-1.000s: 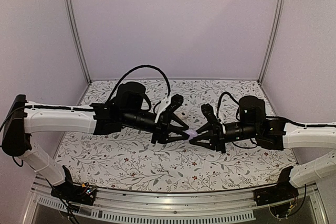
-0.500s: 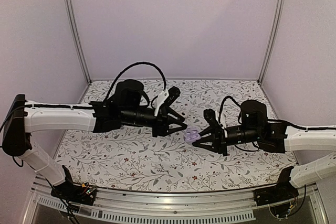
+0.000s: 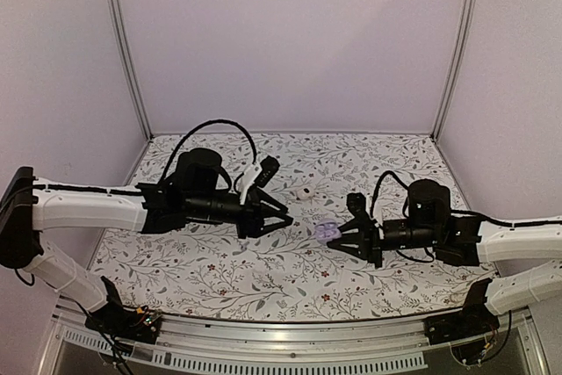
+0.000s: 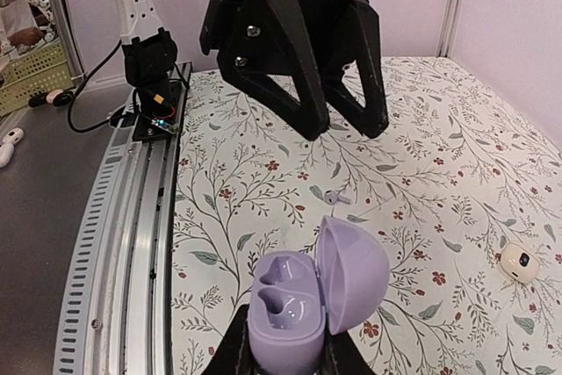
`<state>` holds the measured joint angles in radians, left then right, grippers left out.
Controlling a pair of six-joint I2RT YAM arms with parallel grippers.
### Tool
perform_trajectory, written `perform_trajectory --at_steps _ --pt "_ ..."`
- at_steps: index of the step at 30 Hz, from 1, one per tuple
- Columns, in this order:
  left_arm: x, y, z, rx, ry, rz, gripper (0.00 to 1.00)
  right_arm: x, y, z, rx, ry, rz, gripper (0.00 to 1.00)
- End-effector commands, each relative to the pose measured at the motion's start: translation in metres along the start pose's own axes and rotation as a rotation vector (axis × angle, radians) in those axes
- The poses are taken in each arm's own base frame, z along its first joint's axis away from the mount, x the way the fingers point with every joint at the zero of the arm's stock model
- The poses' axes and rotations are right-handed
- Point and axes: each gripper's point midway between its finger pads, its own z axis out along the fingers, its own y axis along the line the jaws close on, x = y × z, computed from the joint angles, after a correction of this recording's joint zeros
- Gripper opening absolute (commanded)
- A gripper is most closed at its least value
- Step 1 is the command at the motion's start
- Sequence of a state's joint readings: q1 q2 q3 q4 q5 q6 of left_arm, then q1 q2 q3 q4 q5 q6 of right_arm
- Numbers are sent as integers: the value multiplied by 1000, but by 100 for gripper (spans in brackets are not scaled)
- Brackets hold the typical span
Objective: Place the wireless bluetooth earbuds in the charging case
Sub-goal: Rotate the charging case at the center of the board, then adjust the right earbud at the center of the board.
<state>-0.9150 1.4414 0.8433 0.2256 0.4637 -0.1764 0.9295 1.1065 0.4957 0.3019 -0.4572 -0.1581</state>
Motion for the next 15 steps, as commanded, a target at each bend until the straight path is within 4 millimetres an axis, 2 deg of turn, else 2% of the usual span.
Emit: perform_trajectory --at_steps 1,4,9,13,15 --pt "8 1 -13 -10 0 -43 39 2 -2 -2 60 -11 -64 0" --pt "33 23 -18 -98 59 -159 39 10 4 0 68 6 -100 0" --pt "63 42 -36 -246 112 -309 40 17 13 -1 67 6 -120 0" --pt "108 64 -59 -448 255 -449 39 23 13 0 63 19 -116 0" --pt "123 69 -70 -510 300 -491 39 26 15 1 51 22 -112 0"
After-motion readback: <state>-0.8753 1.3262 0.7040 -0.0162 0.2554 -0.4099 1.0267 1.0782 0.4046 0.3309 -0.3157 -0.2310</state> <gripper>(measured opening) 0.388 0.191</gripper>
